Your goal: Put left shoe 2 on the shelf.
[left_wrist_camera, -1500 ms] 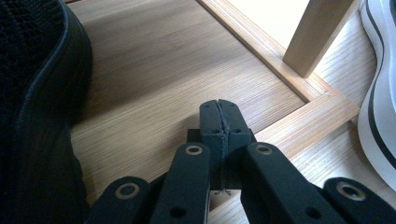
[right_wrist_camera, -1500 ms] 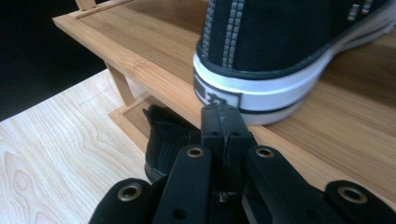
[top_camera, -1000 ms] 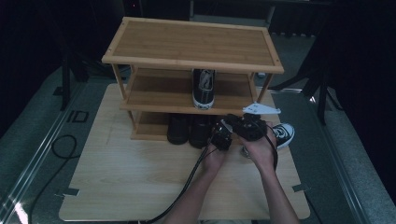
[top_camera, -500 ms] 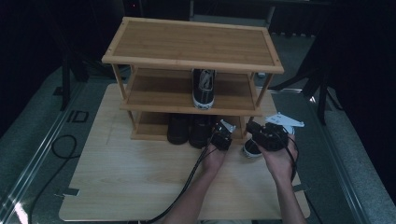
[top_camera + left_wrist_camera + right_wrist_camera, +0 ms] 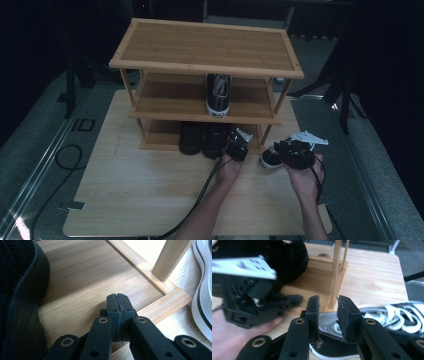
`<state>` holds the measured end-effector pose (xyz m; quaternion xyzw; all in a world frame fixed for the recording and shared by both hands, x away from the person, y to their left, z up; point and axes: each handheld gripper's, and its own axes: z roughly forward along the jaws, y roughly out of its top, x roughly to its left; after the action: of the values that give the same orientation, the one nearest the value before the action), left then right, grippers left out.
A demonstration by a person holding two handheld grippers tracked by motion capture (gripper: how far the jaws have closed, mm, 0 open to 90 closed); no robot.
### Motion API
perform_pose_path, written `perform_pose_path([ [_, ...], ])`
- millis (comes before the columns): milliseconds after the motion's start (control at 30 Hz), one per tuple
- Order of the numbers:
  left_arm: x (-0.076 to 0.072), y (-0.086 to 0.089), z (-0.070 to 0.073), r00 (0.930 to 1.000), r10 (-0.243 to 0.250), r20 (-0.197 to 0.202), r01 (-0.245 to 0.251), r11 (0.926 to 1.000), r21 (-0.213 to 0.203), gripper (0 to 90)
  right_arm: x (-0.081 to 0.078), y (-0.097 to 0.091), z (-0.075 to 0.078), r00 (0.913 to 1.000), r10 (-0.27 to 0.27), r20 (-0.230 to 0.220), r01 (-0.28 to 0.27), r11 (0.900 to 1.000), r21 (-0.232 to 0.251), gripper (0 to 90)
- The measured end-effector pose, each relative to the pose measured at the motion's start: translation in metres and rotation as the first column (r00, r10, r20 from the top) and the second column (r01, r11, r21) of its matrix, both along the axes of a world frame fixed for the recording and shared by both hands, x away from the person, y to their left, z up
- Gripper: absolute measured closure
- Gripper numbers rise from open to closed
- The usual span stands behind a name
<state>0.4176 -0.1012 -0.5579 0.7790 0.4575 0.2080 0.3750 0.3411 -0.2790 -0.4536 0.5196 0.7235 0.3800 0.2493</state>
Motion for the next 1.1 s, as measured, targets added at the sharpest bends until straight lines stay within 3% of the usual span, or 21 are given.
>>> perform_pose_path([
  [500, 0.000, 0.000, 0.000, 1.0000, 0.000, 0.000, 0.000, 1.0000, -0.001, 89.7, 0.011, 0.009, -0.024, 0.9970, 0.038, -0.067, -0.037, 0.9992, 0.016, 65.0],
  [700, 0.000, 0.000, 0.000, 1.0000, -0.001, 0.000, 0.001, 1.0000, -0.003, 89.7, 0.017, 0.011, -0.032, 0.9946, 0.034, -0.098, -0.035, 0.9994, 0.000, 69.8],
  [1100, 0.000, 0.000, 0.000, 1.0000, 0.000, 0.001, 0.000, 1.0000, -0.003, 89.7, 0.016, 0.011, -0.032, 0.9914, 0.054, -0.119, -0.052, 0.9984, 0.023, 79.9],
])
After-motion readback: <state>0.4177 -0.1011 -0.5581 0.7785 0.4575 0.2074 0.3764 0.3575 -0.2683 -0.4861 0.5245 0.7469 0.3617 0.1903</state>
